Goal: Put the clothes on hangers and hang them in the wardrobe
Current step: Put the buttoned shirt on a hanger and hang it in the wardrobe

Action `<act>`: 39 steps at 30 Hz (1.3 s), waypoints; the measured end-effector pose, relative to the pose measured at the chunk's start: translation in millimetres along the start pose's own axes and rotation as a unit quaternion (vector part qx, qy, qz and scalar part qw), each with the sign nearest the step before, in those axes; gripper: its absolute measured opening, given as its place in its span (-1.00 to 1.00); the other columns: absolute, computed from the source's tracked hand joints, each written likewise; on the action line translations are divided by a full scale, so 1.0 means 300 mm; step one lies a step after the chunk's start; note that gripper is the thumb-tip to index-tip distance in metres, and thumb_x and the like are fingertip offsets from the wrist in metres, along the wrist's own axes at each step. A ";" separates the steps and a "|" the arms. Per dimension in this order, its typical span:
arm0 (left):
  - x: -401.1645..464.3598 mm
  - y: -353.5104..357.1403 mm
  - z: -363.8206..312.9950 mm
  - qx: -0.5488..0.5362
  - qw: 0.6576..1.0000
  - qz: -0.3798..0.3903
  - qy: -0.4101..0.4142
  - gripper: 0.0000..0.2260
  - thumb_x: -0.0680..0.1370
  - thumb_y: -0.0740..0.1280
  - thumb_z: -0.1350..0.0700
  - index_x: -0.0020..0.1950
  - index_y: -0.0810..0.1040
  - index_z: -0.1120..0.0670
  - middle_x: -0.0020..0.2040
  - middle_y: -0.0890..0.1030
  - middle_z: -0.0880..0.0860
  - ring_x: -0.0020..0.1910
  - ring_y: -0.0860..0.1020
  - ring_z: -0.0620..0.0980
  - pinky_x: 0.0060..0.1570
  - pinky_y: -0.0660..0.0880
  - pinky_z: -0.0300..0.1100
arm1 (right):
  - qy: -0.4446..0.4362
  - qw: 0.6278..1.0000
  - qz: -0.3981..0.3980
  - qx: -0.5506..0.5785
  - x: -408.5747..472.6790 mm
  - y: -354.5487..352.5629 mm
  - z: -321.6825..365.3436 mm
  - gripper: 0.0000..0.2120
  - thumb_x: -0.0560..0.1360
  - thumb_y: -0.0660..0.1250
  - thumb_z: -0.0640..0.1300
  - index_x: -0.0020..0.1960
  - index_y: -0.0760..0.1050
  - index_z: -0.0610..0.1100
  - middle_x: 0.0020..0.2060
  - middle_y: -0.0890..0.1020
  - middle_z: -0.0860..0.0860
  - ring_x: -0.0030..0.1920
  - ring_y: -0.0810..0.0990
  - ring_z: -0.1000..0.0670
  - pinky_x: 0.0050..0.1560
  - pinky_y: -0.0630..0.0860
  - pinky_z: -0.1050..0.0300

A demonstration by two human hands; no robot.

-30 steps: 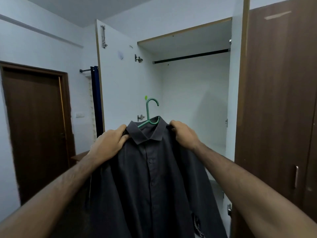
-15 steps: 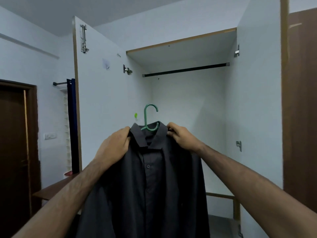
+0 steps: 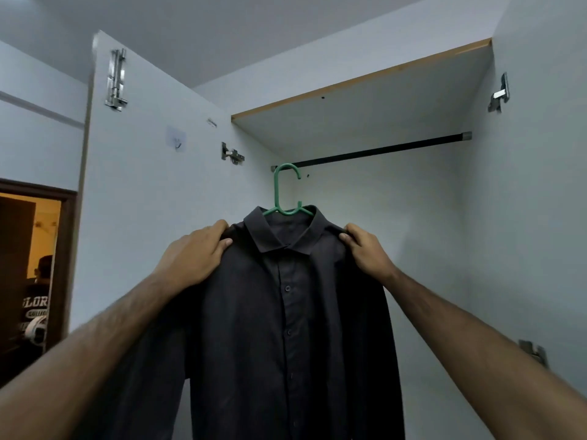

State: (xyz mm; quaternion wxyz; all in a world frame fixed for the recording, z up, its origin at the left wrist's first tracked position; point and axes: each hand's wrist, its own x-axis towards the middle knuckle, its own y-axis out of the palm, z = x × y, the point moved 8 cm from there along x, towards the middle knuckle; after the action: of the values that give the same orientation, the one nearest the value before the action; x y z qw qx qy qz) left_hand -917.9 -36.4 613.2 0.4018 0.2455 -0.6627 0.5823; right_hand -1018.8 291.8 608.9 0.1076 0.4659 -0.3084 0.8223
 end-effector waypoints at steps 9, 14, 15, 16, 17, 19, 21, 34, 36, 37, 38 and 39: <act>0.406 0.249 0.045 0.053 0.997 -0.063 -0.010 -0.80 0.70 0.12 0.00 -0.05 0.34 0.08 -0.19 0.54 0.16 -0.25 0.48 0.17 -0.20 0.49 0.03 | 0.016 0.975 -0.068 -0.209 0.388 0.156 -0.250 -0.78 0.69 0.15 -0.04 0.28 0.43 -0.06 0.24 0.47 -0.09 0.26 0.41 -0.18 0.23 0.33 -0.18; 0.715 0.391 0.079 0.075 0.994 -0.084 -0.003 -0.84 0.69 0.16 0.08 -0.02 0.37 0.14 -0.11 0.56 0.20 -0.21 0.44 0.15 -0.22 0.39 -0.03 | -0.016 0.981 0.009 -0.193 0.616 0.383 -0.328 -0.46 0.62 0.22 -0.06 0.57 0.17 -0.01 0.47 0.29 -0.10 0.43 0.30 -0.22 0.41 0.32 -0.28; 0.777 0.424 0.092 0.078 0.993 -0.085 -0.002 -0.85 0.68 0.17 0.08 -0.02 0.38 0.14 -0.09 0.56 0.20 -0.20 0.43 0.14 -0.21 0.38 -0.03 | -0.025 0.980 0.031 -0.195 0.664 0.431 -0.353 -0.43 0.61 0.22 -0.08 0.58 0.16 0.00 0.48 0.28 -0.10 0.44 0.30 -0.22 0.41 0.33 -0.28; 0.834 0.456 0.109 0.080 0.993 -0.086 -0.003 -0.85 0.68 0.17 0.08 -0.02 0.38 0.14 -0.08 0.56 0.20 -0.19 0.43 0.14 -0.21 0.38 -0.04 | -0.035 0.979 0.047 -0.197 0.711 0.475 -0.377 -0.41 0.59 0.23 -0.09 0.59 0.15 0.01 0.49 0.28 -0.10 0.45 0.31 -0.24 0.41 0.34 -0.28; 0.887 0.487 0.127 0.081 0.993 -0.086 -0.003 -0.84 0.67 0.18 0.08 -0.04 0.40 0.14 -0.07 0.55 0.20 -0.18 0.44 0.15 -0.20 0.38 -0.04 | -0.045 0.977 0.057 -0.201 0.755 0.518 -0.400 -0.39 0.58 0.23 -0.11 0.59 0.15 0.02 0.49 0.29 -0.10 0.44 0.34 -0.25 0.39 0.37 -0.28; 0.985 0.537 0.160 0.076 0.993 -0.091 -0.005 -0.83 0.66 0.20 0.09 -0.07 0.43 0.15 -0.08 0.55 0.20 -0.18 0.46 0.15 -0.20 0.41 -0.04 | -0.057 0.970 0.065 -0.226 0.839 0.590 -0.440 -0.40 0.58 0.21 -0.10 0.59 0.14 0.03 0.48 0.30 -0.12 0.40 0.38 -0.27 0.34 0.41 -0.29; 1.075 0.577 0.190 0.071 0.992 -0.105 -0.007 -0.83 0.65 0.22 0.09 -0.05 0.48 0.17 -0.10 0.54 0.19 -0.18 0.47 0.16 -0.18 0.44 -0.03 | -0.060 0.965 0.067 -0.245 0.922 0.650 -0.478 -0.40 0.60 0.18 -0.09 0.60 0.09 0.03 0.49 0.30 -0.14 0.37 0.39 -0.29 0.31 0.43 -0.31; 1.449 0.818 0.271 0.088 0.988 -0.125 -0.019 -0.89 0.59 0.21 0.23 0.09 0.46 0.18 0.03 0.57 0.20 -0.07 0.54 0.17 -0.14 0.47 -0.03 | -0.038 0.981 0.047 -0.186 1.329 0.937 -0.694 -0.48 0.68 0.11 0.12 0.52 0.17 -0.14 0.43 0.37 -0.23 0.34 0.47 -0.30 0.29 0.46 -0.25; 1.496 0.842 0.262 0.100 0.986 -0.131 -0.019 -0.89 0.58 0.22 0.24 0.09 0.46 0.18 0.03 0.57 0.20 -0.10 0.50 0.15 -0.16 0.45 -0.03 | -0.044 0.982 0.047 -0.176 1.380 0.956 -0.717 -0.50 0.69 0.11 0.11 0.50 0.19 -0.16 0.42 0.38 -0.24 0.34 0.47 -0.30 0.28 0.46 -0.24; 1.515 0.854 0.258 0.106 0.985 -0.133 -0.018 -0.89 0.58 0.22 0.25 0.09 0.46 0.19 0.03 0.56 0.20 -0.11 0.50 0.16 -0.16 0.44 -0.03 | -0.045 0.983 0.046 -0.172 1.402 0.961 -0.727 -0.51 0.69 0.12 0.10 0.50 0.20 -0.17 0.41 0.38 -0.24 0.34 0.47 -0.30 0.28 0.47 -0.24; 1.533 0.866 0.257 0.111 0.984 -0.135 -0.017 -0.89 0.57 0.22 0.25 0.08 0.45 0.19 0.03 0.56 0.21 -0.10 0.50 0.17 -0.17 0.44 -0.03 | -0.046 0.984 0.044 -0.168 1.421 0.967 -0.736 -0.51 0.69 0.12 0.10 0.50 0.20 -0.16 0.41 0.38 -0.24 0.33 0.48 -0.30 0.28 0.47 -0.24; 1.551 0.878 0.257 0.116 0.984 -0.137 -0.015 -0.90 0.56 0.22 0.26 0.07 0.45 0.19 0.03 0.57 0.21 -0.09 0.51 0.18 -0.17 0.44 -0.03 | -0.046 0.984 0.044 -0.164 1.439 0.972 -0.743 -0.51 0.69 0.12 0.10 0.50 0.20 -0.16 0.42 0.37 -0.23 0.33 0.48 -0.29 0.28 0.47 -0.23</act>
State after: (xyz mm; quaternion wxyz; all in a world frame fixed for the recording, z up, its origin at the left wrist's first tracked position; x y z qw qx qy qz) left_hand -1404.8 8.2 842.7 0.4364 0.3875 -0.5571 0.5908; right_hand -1544.7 150.1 765.9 0.1321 0.4648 -0.4640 0.7424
